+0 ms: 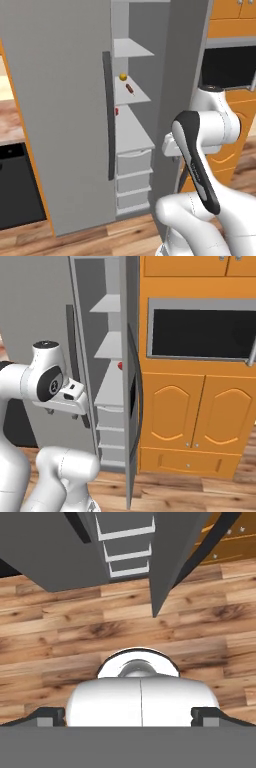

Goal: Store the hot dog in the freezer for long-term storage. Close the freezer door after placing the cooked food.

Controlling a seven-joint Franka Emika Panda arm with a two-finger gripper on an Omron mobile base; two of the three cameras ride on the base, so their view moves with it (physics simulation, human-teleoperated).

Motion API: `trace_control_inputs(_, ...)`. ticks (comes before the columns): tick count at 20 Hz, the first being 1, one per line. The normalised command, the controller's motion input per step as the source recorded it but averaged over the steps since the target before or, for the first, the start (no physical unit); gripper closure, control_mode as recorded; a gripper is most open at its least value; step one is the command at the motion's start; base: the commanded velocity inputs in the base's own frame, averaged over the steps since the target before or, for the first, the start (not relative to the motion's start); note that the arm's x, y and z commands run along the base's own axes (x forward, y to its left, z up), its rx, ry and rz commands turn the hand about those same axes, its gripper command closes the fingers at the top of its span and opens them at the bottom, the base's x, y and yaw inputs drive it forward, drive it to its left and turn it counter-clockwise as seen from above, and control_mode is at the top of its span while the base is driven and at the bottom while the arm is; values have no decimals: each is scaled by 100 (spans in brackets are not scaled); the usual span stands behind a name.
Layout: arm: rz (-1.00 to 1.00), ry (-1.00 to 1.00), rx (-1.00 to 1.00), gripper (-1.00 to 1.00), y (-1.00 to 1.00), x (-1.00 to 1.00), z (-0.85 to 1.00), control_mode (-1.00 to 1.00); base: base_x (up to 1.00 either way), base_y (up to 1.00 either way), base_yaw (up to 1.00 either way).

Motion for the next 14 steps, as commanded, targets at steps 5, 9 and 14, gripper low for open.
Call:
trace_control_inputs(5,0,0,0,-100,0,0,0,100,24,0,8)
trace_control_inputs(9,0,0,0,-100,0,0,0,100,3,0,8)
trace_control_inputs(14,0,0,0,-100,0,0,0,100,0,0,0)
